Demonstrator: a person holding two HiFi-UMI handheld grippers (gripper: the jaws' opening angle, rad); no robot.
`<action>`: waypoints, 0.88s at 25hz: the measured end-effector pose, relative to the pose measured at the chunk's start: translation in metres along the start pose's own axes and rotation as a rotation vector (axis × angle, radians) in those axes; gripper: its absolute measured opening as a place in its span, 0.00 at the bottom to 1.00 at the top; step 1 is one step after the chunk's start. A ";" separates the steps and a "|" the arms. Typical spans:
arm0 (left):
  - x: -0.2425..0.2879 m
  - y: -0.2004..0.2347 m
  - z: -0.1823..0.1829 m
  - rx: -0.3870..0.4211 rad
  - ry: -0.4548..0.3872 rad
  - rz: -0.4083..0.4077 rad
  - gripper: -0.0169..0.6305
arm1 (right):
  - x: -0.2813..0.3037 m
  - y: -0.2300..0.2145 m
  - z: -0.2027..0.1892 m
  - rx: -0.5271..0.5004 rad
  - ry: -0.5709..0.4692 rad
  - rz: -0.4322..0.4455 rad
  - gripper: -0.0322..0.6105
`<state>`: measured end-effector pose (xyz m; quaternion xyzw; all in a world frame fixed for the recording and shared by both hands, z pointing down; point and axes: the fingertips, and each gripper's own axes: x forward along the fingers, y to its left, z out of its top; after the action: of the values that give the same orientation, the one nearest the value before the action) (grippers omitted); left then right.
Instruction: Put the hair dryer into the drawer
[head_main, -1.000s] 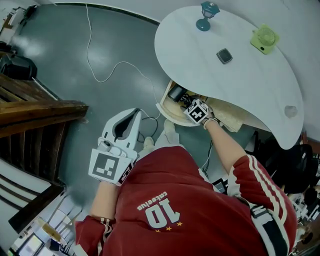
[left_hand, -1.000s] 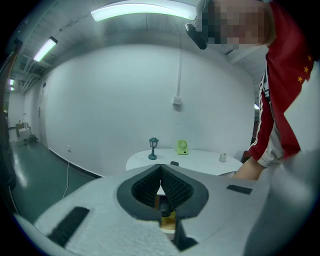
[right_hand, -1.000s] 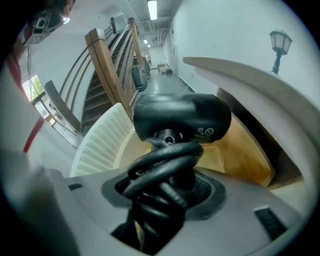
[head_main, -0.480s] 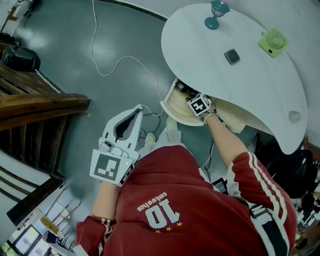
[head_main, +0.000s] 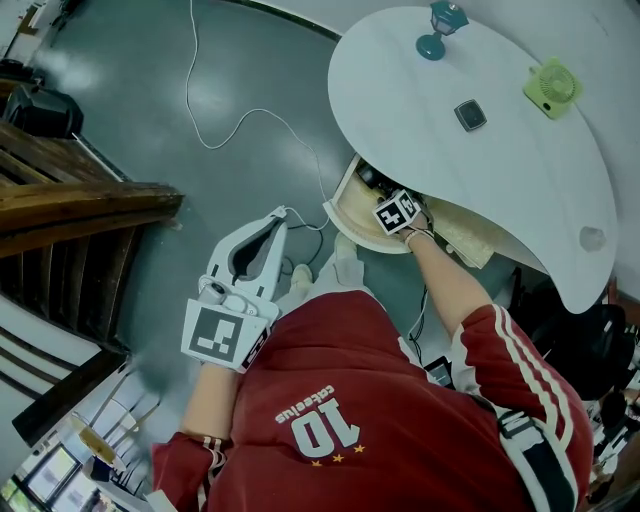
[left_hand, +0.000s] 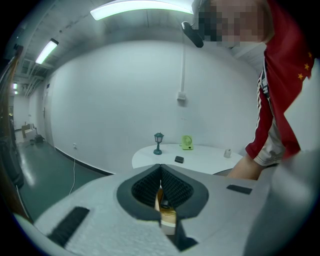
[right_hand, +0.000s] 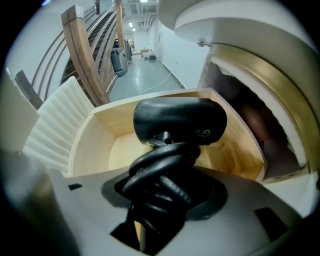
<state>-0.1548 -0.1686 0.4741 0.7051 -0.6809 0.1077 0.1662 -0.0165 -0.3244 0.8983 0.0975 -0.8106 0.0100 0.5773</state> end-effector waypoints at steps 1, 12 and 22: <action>-0.001 0.001 -0.001 0.000 0.002 0.002 0.03 | 0.002 0.002 -0.002 -0.018 0.011 -0.006 0.43; -0.004 0.004 -0.003 -0.013 0.008 0.006 0.03 | 0.008 0.012 -0.004 -0.075 0.077 0.023 0.50; -0.005 0.001 -0.006 -0.028 0.003 0.000 0.03 | -0.006 0.018 -0.009 -0.098 0.089 0.066 0.48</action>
<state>-0.1555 -0.1619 0.4780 0.7028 -0.6819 0.0992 0.1768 -0.0094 -0.3053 0.8971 0.0420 -0.7865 -0.0065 0.6161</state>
